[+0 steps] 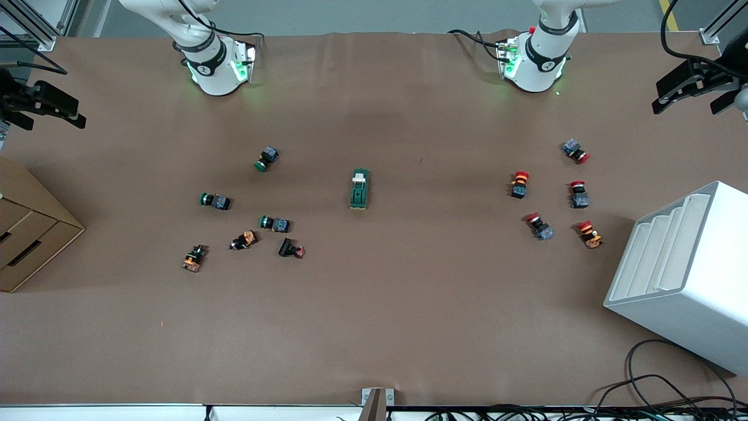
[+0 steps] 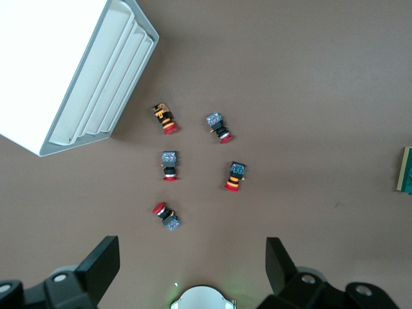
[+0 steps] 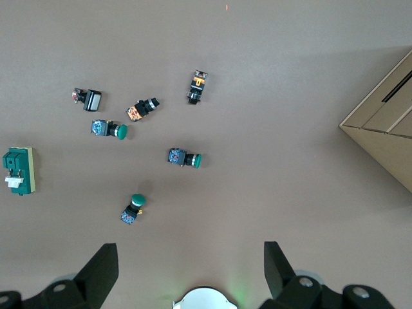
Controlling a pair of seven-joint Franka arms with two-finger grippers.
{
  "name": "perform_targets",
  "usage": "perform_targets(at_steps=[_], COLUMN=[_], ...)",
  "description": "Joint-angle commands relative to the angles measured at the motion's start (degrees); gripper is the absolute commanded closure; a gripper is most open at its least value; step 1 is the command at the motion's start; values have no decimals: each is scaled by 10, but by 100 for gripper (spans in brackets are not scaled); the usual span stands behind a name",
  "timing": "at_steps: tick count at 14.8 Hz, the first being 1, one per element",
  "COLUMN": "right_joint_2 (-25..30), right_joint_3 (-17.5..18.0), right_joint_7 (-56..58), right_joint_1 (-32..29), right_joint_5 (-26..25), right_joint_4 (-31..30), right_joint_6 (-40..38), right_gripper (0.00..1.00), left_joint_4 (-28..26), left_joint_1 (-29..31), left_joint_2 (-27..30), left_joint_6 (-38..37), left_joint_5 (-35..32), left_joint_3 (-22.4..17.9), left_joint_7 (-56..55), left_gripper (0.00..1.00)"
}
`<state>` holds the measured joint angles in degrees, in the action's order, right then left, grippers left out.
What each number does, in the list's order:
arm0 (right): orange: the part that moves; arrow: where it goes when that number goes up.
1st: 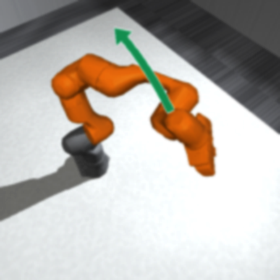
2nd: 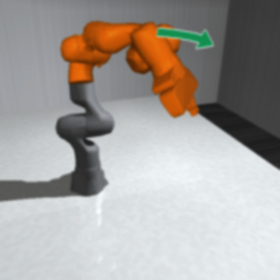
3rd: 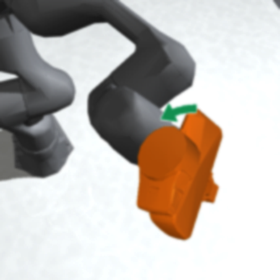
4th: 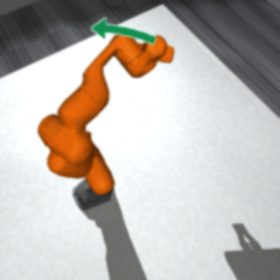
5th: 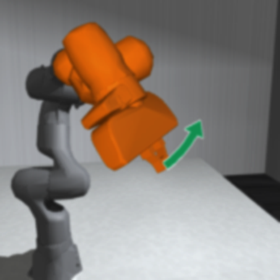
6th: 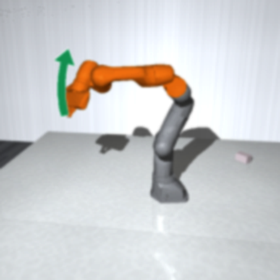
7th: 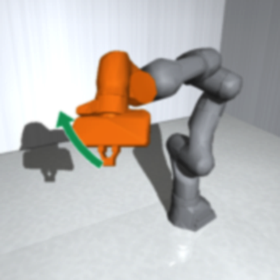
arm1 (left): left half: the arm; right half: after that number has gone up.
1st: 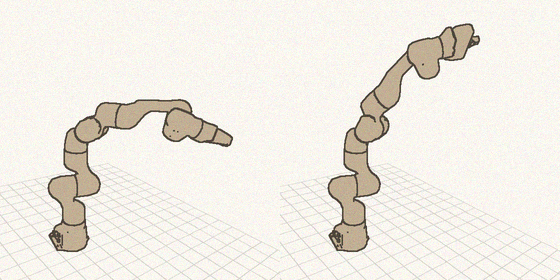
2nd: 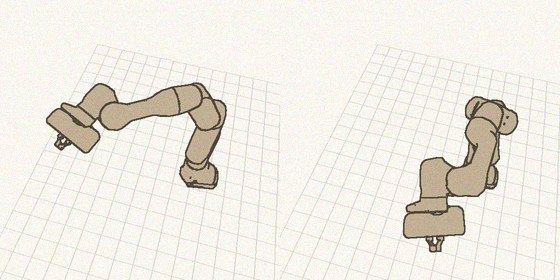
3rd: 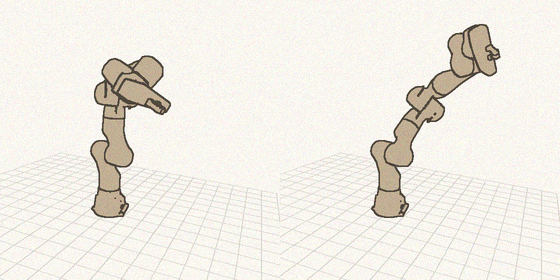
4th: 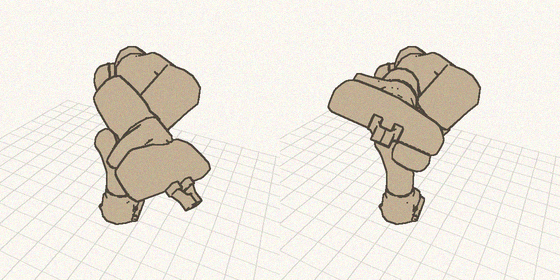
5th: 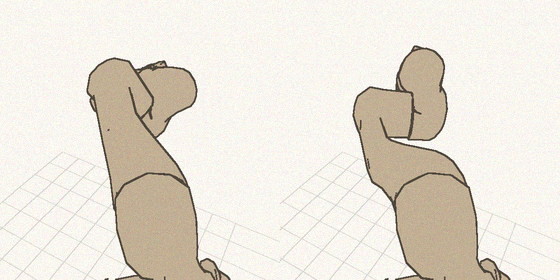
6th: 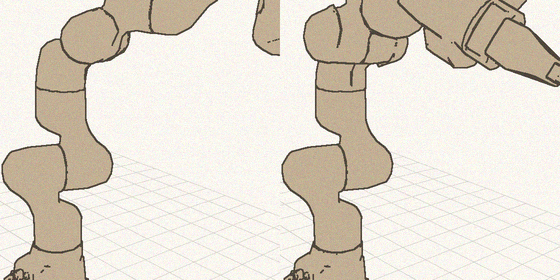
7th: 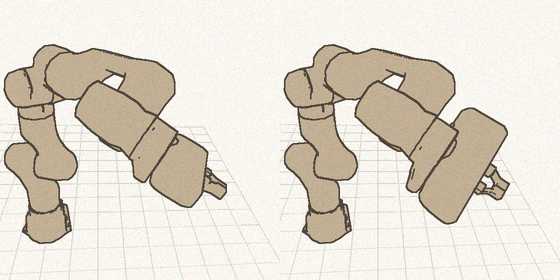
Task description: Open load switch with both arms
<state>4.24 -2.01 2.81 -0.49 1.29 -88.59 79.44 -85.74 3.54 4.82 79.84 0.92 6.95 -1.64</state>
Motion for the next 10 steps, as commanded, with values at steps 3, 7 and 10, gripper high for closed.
perform_targets(at_steps=[3, 7, 10], right_joint_2=[19, 28, 28], right_joint_3=[-2, 3, 2], right_joint_7=[-1, 1, 4], right_joint_1=[-3, 1, 0], right_joint_5=[-8, -25, -23], right_joint_4=[-18, -19, -19], right_joint_6=[-12, -9, 6], right_gripper=[0, 0, 0], left_joint_4=[-64, -59, -54], left_joint_1=[2, 2, 2], left_joint_2=[43, 41, 40], left_joint_6=[41, 39, 39], left_joint_5=[0, 0, 2], left_joint_3=[9, 9, 9], left_joint_7=[8, 18, 15], left_gripper=[0, 0, 0])
